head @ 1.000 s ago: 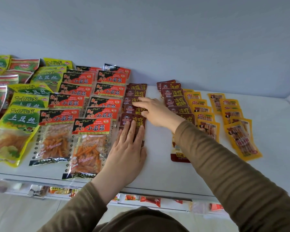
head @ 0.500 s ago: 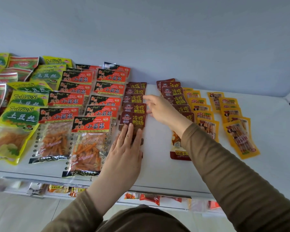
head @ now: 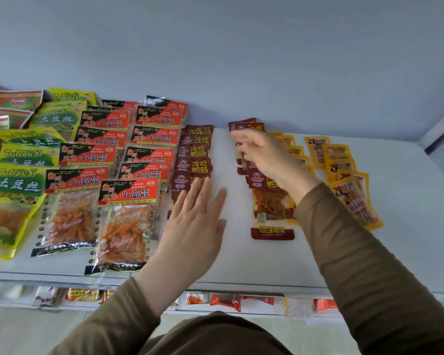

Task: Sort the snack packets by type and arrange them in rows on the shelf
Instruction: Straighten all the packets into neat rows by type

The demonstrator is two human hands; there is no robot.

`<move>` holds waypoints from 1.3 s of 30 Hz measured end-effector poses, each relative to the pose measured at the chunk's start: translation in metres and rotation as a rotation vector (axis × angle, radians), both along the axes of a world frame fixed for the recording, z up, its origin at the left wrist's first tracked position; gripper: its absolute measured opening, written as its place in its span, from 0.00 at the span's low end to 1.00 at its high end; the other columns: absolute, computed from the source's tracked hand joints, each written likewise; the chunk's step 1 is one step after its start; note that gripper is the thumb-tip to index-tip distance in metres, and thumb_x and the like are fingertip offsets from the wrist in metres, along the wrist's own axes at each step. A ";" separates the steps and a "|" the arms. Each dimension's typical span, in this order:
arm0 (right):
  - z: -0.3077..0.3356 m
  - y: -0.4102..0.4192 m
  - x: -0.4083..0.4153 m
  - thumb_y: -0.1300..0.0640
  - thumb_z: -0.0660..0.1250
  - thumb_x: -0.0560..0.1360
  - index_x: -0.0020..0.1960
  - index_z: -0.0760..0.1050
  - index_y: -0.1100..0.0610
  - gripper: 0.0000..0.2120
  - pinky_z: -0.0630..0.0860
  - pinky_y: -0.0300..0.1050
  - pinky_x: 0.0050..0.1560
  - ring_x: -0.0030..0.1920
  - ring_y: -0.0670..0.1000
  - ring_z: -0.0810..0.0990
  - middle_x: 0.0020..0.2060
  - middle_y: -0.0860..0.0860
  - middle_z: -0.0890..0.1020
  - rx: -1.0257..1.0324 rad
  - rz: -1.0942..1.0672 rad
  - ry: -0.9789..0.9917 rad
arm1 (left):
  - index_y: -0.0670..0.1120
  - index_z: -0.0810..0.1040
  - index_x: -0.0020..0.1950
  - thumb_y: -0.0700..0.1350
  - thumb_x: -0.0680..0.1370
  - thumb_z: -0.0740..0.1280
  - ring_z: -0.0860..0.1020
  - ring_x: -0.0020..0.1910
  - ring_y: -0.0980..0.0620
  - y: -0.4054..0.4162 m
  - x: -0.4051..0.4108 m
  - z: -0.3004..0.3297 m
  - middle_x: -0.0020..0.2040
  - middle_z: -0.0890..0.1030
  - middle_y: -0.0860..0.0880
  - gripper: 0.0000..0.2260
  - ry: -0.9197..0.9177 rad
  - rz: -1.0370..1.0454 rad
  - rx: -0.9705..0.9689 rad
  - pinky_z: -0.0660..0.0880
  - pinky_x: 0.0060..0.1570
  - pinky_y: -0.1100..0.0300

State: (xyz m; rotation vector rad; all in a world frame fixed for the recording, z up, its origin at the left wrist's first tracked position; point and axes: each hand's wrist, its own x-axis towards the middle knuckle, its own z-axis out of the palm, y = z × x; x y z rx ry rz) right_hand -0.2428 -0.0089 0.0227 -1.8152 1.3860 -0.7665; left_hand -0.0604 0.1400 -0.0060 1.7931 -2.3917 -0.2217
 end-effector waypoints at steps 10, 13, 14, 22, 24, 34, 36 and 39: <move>-0.011 -0.009 -0.060 0.57 0.56 0.85 0.65 0.78 0.49 0.15 0.72 0.39 0.59 0.63 0.45 0.78 0.64 0.46 0.81 0.004 -0.317 0.023 | 0.44 0.50 0.84 0.52 0.86 0.50 0.46 0.83 0.41 -0.080 -0.116 0.000 0.84 0.50 0.42 0.28 0.014 -0.126 -0.089 0.46 0.81 0.43; -0.018 -0.001 -0.059 0.59 0.55 0.85 0.66 0.78 0.51 0.16 0.69 0.36 0.58 0.65 0.46 0.77 0.64 0.46 0.80 -0.024 -0.323 0.078 | 0.45 0.46 0.84 0.52 0.86 0.48 0.44 0.83 0.42 -0.100 -0.134 -0.010 0.85 0.48 0.44 0.28 -0.015 -0.096 -0.010 0.44 0.81 0.43; -0.019 0.001 -0.062 0.59 0.55 0.85 0.67 0.78 0.51 0.17 0.69 0.36 0.59 0.66 0.47 0.77 0.65 0.46 0.80 -0.030 -0.307 0.127 | 0.46 0.46 0.84 0.52 0.86 0.47 0.44 0.83 0.42 -0.102 -0.136 -0.015 0.85 0.48 0.45 0.27 -0.013 -0.097 0.014 0.44 0.81 0.43; -0.019 -0.003 -0.077 0.58 0.54 0.86 0.71 0.75 0.50 0.18 0.71 0.42 0.62 0.70 0.51 0.73 0.71 0.49 0.75 -0.030 -0.166 0.304 | 0.49 0.49 0.85 0.53 0.87 0.45 0.44 0.83 0.44 -0.107 -0.107 -0.023 0.85 0.50 0.47 0.26 -0.001 -0.135 -0.001 0.44 0.81 0.45; -0.020 -0.004 -0.081 0.59 0.55 0.86 0.72 0.73 0.51 0.18 0.70 0.42 0.63 0.71 0.50 0.73 0.72 0.49 0.75 -0.006 -0.174 0.241 | 0.49 0.50 0.84 0.53 0.87 0.45 0.44 0.83 0.44 -0.105 -0.099 -0.023 0.85 0.49 0.47 0.25 -0.010 -0.156 0.014 0.45 0.81 0.45; -0.010 -0.076 -0.008 0.64 0.56 0.82 0.72 0.65 0.64 0.19 0.71 0.43 0.52 0.65 0.60 0.75 0.65 0.60 0.74 0.285 -0.372 -0.139 | 0.50 0.48 0.85 0.53 0.87 0.45 0.42 0.83 0.45 -0.104 -0.084 -0.025 0.85 0.48 0.47 0.26 -0.012 -0.163 0.049 0.42 0.81 0.45; -0.012 -0.085 -0.003 0.63 0.58 0.81 0.72 0.64 0.65 0.20 0.73 0.49 0.53 0.64 0.62 0.75 0.65 0.62 0.73 0.285 -0.408 -0.132 | 0.50 0.48 0.84 0.54 0.87 0.45 0.42 0.83 0.45 -0.103 -0.085 -0.025 0.85 0.48 0.47 0.26 -0.004 -0.177 0.056 0.41 0.81 0.46; -0.016 -0.096 -0.004 0.64 0.61 0.79 0.63 0.69 0.64 0.12 0.77 0.52 0.60 0.62 0.60 0.78 0.62 0.61 0.76 0.256 -0.505 -0.191 | 0.51 0.48 0.84 0.54 0.87 0.45 0.41 0.83 0.46 -0.102 -0.084 -0.023 0.85 0.48 0.49 0.25 0.004 -0.204 0.066 0.41 0.81 0.46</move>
